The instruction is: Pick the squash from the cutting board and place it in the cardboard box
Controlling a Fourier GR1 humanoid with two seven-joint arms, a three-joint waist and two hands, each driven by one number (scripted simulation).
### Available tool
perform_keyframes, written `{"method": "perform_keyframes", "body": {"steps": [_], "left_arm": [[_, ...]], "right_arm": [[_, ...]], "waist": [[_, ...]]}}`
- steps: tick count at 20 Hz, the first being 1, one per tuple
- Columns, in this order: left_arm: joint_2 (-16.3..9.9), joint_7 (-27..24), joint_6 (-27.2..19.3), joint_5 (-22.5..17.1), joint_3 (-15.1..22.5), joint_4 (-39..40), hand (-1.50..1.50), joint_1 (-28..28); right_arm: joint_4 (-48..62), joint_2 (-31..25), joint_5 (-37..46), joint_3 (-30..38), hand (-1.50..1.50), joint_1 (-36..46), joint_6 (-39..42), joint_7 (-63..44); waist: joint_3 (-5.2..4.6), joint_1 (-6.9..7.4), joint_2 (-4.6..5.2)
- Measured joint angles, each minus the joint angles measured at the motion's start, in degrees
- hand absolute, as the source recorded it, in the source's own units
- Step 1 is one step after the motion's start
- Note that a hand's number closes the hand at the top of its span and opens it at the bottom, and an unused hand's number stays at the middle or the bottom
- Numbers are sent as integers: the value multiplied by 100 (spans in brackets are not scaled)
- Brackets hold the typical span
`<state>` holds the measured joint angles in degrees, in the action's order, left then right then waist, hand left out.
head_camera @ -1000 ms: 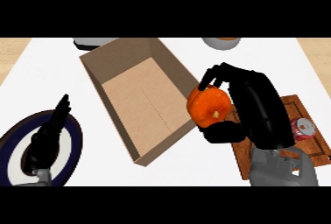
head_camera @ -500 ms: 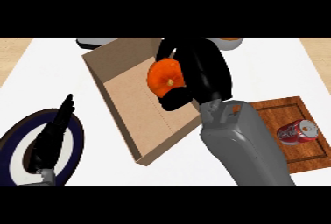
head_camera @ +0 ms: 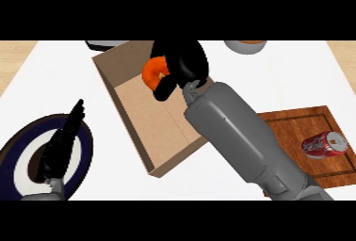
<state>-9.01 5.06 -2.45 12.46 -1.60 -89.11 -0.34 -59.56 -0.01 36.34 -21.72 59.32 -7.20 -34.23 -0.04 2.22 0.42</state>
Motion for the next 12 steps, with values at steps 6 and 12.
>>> {"method": "perform_keyframes", "body": {"steps": [6, 12], "left_arm": [[-113, 102, 165, -76, -70, 23, 0, -168], [-106, 41, 182, -33, -62, 184, 0, -344]], "right_arm": [[1386, 1, -783, -350, -150, 373, -772, 187], [2163, 1, -1654, -740, -150, 628, -1474, 615]], "waist": [[0, 114, 30], [0, 211, 57]]}}
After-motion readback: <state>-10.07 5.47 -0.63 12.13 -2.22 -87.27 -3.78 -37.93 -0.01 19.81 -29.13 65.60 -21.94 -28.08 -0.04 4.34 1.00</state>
